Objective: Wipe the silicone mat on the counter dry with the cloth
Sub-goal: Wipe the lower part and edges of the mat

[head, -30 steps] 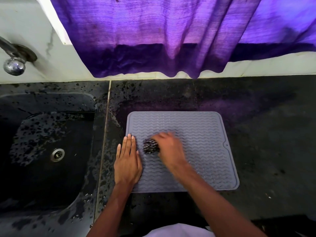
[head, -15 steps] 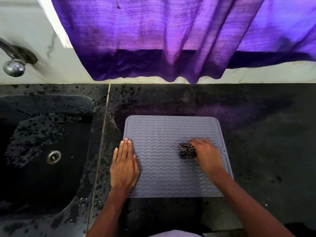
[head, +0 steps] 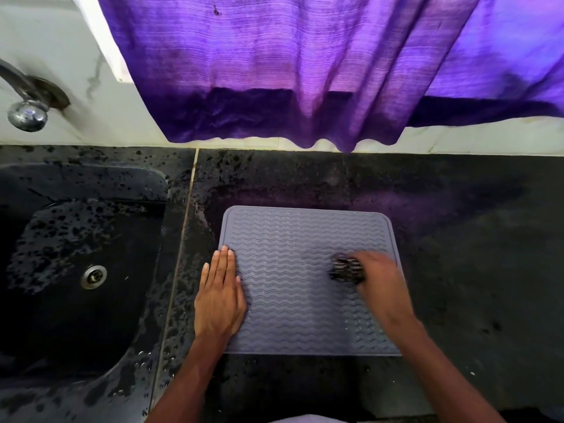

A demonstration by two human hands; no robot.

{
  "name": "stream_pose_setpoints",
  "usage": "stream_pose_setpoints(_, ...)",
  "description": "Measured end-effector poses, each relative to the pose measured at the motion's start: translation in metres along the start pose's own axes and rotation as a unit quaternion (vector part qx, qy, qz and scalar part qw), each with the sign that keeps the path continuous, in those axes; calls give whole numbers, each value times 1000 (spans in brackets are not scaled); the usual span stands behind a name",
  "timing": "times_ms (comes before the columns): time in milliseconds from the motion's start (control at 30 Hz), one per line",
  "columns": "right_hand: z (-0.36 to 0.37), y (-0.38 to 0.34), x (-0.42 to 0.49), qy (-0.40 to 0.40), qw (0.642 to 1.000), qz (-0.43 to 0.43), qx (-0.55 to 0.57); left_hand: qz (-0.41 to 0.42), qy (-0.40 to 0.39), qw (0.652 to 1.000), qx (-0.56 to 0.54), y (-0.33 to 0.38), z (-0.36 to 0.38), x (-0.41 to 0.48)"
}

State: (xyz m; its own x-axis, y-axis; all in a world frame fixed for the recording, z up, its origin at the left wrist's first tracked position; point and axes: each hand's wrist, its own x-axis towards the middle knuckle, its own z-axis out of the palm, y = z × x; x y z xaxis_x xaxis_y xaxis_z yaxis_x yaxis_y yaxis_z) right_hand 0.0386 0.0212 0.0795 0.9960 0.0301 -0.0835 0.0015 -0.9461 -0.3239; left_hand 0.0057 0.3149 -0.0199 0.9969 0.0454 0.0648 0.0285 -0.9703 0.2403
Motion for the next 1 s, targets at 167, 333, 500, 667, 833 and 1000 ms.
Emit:
stream_pose_setpoints(167,52,-121,7,-32,987,-149,47,-2,-10,1000,-23,-2,-4,1)
stream_pose_setpoints(333,75,-143,9,-79,986,-147,-2,14,-9,1000,-20,-5,-5,1)
stream_pose_setpoints(500,54,-82,13,-76,990,-119,-28,2,9,999,-36,-1,-4,0)
stream_pose_setpoints(667,20,-9,6,-63,995,-47,-57,-3,17,999,-36,-2,-2,0)
stream_pose_setpoints(833,-15,56,-6,-42,995,69,-53,-7,20,999,-38,-1,-3,0)
stream_pose_setpoints(1000,-31,62,-8,-45,990,117,-71,-9,18,999,-43,0,-3,0)
